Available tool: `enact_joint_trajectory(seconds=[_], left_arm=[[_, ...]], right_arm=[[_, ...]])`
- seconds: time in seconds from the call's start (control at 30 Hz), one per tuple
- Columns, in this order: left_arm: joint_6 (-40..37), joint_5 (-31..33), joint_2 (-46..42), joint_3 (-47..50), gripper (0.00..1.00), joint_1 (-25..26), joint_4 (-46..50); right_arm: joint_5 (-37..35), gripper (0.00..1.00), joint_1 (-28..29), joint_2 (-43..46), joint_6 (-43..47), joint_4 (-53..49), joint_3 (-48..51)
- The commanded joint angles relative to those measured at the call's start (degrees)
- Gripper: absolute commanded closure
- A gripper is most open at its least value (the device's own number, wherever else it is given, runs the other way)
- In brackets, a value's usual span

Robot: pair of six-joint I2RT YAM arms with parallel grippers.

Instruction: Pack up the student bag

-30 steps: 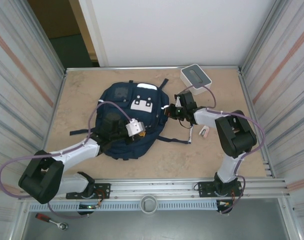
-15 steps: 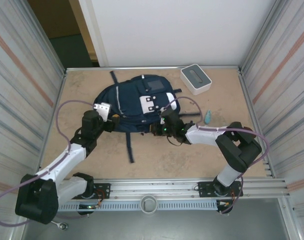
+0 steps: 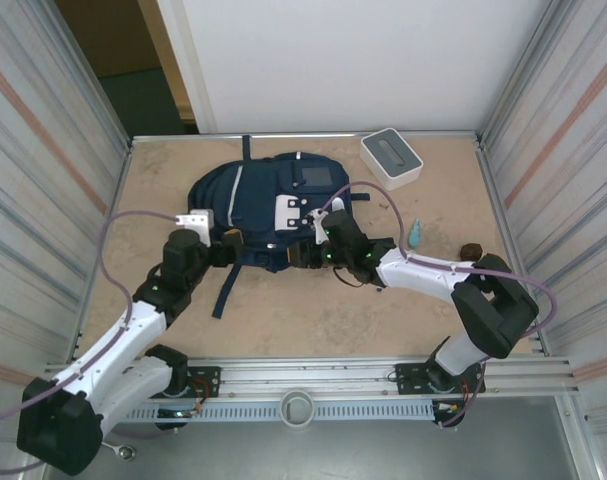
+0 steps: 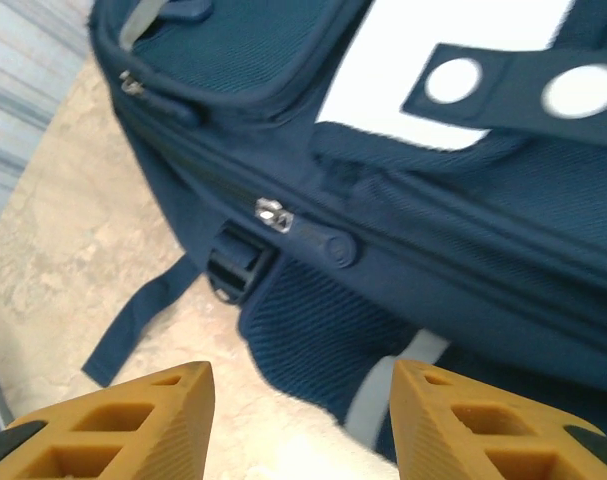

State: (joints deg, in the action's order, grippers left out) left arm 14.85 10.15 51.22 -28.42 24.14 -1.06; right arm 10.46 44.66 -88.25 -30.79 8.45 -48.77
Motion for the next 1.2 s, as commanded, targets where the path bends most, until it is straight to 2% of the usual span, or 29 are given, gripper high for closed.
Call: enact_joint_trajectory(seconds=[0.0, 0.13, 0.23, 0.53, 0.63, 1.0, 1.17], left_arm=[[-1.34, 7.11, 4.45, -2.58, 0.12, 3.76, 2.65], [-3.22, 12.19, 12.90, -6.35, 0.08, 6.96, 3.38], [-3.90, 13.58, 18.22, -8.74, 0.07, 7.90, 3.20], [-4.98, 19.47, 26.56, -12.32, 0.06, 6.85, 0.71], [-4.77, 21.00, 27.74, -13.03, 0.06, 5.56, 1.00], [-2.17, 16.85, 24.19, -12.11, 0.15, 4.16, 2.81], [-1.88, 14.02, 21.79, -11.00, 0.28, 3.90, 2.80]], right_arm=[[0.00, 0.49, -1.26, -1.19, 1.37, -1.09, -2.25], [0.09, 0.49, -2.29, -3.84, 0.40, 0.20, -2.57], [0.53, 0.49, -2.58, -5.48, 0.11, 0.43, -2.78], [-0.35, 0.48, -2.99, -8.15, 0.36, 0.03, -2.25], [-0.96, 0.48, -3.09, -8.38, 0.45, -0.10, -1.79], [-1.32, 0.48, -3.32, -9.14, 0.62, -0.71, -1.84], [-1.49, 0.48, -3.40, -9.54, 0.64, -1.10, -2.35]])
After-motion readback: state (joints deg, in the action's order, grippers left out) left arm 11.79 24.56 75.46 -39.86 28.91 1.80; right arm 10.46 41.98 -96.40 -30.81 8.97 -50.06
